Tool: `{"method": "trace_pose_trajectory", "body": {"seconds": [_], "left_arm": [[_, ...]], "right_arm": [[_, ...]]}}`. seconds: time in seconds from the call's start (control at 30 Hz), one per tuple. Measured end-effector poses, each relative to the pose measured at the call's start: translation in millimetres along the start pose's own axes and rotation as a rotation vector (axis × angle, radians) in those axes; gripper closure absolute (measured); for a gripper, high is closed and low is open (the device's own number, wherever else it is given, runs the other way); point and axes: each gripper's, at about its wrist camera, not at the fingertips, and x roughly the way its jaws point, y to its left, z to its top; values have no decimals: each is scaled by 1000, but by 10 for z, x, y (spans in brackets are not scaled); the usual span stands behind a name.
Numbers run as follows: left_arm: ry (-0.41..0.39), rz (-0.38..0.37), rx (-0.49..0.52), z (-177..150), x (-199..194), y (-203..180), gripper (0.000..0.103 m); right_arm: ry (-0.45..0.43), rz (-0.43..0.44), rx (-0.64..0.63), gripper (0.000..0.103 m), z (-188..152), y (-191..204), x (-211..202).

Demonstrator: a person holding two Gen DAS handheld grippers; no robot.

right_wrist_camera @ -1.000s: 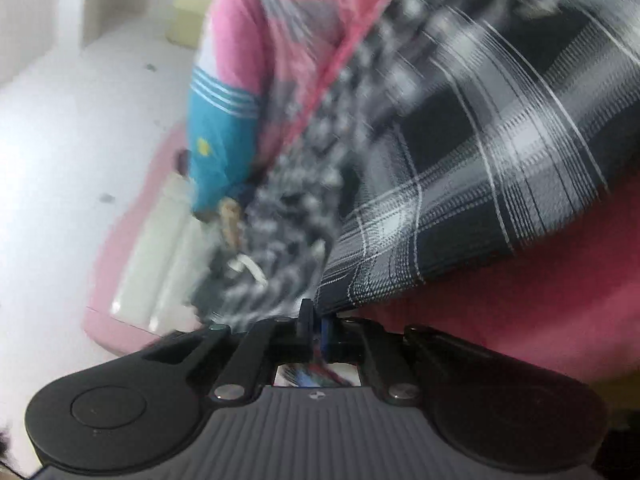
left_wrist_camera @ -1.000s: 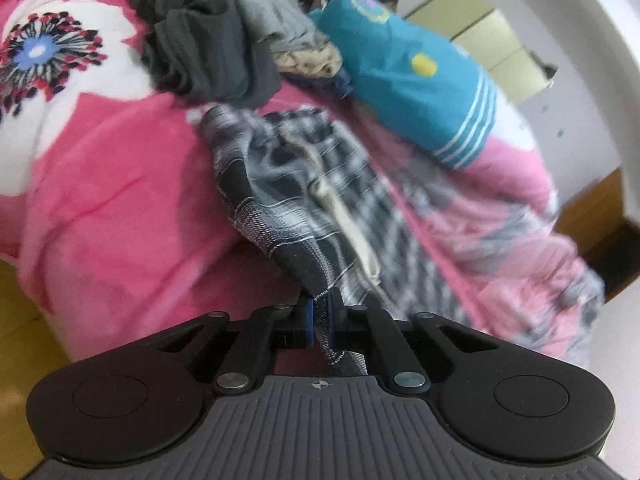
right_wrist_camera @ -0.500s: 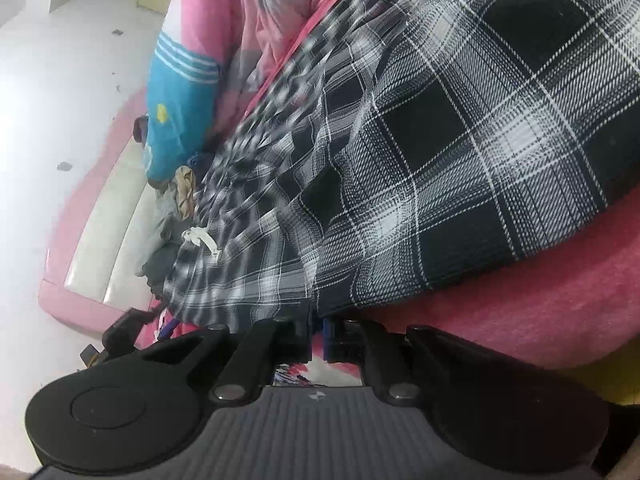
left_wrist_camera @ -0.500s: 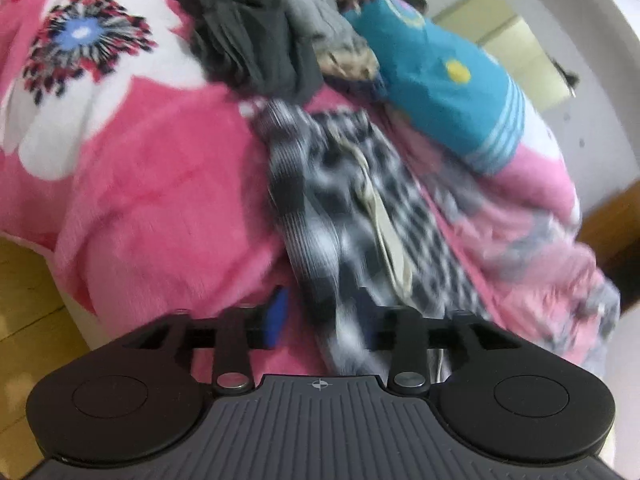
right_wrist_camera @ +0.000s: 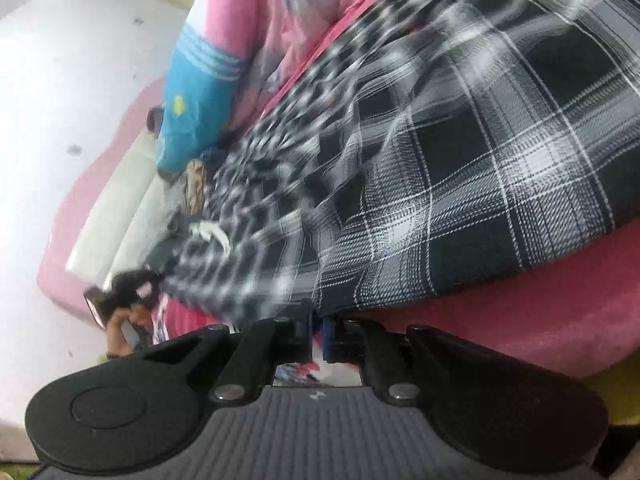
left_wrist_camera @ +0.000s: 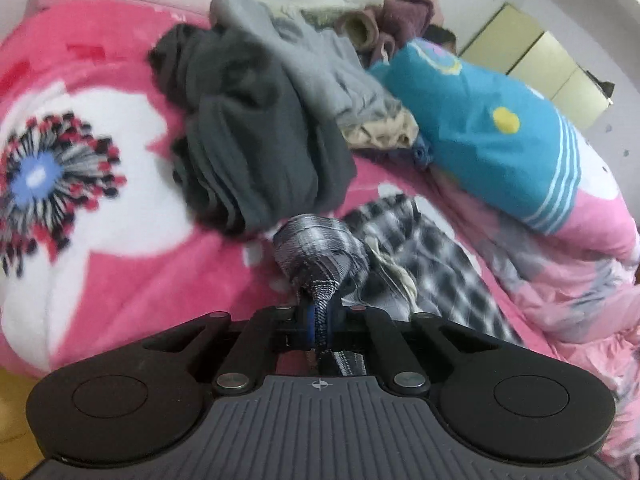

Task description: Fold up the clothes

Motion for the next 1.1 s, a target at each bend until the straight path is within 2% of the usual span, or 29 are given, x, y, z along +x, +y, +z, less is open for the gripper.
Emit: {"method": "trace_pose_trajectory", "body": {"seconds": [0.07, 0.13, 0.2, 0.23, 0.27, 0.3, 0.33, 0.43, 0.5, 0.57, 0.63, 0.67, 0.7, 0.73, 0.83, 0.93, 1.03, 1.1], "left_arm": [[38, 39, -6, -37, 110, 58, 97], [61, 39, -17, -83, 147, 125, 92], [30, 24, -25, -108, 37, 153, 80], [12, 28, -21, -109, -33, 153, 70], [-12, 42, -12, -110, -109, 145, 62], [-44, 64, 2, -111, -191, 129, 61], [-68, 78, 19, -120, -276, 94, 60], [-120, 90, 79, -170, -535, -70, 60], [-142, 84, 131, -226, -697, -220, 60], [-119, 24, 224, -375, -832, -511, 58], [-66, -69, 315, -619, -917, -835, 57], [-38, -115, 357, -744, -950, -992, 56], [-2, -167, 398, -895, -970, -1155, 56], [41, -225, 437, -1072, -977, -1324, 56], [201, -380, 554, -1636, -948, -1780, 56], [337, -470, 729, -2268, -919, -2166, 56], [391, -488, 845, -2726, -924, -2359, 56], [384, -489, 898, -2913, -961, -2401, 56]], "right_arm": [[34, -28, 6, 99, -18, -26, 83], [55, -22, 32, 99, -28, -97, 106], [59, -25, 3, 91, -29, -68, 35], [62, -35, -24, 87, -31, -41, -9], [68, -52, -62, 79, -49, -8, -64], [73, -69, -100, 70, -67, 24, -120], [80, -88, -140, 66, -96, 62, -190], [102, -80, -235, 64, -163, 138, -453], [68, -34, -289, 64, -171, 171, -745], [-37, -3, -308, 63, -99, 167, -1078], [-216, -29, -227, 57, 35, 25, -1462], [-305, -43, -185, 47, 102, -47, -1654], [-405, -70, -114, 32, 168, -168, -1803], [-464, -97, -65, 28, 215, -262, -1878], [-520, -209, -30, 28, 349, -432, -1866], [-468, -312, -50, 32, 463, -472, -1584], [-415, -406, -79, 55, 557, -487, -1301], [-400, -449, -110, 92, 566, -446, -1208]]}}
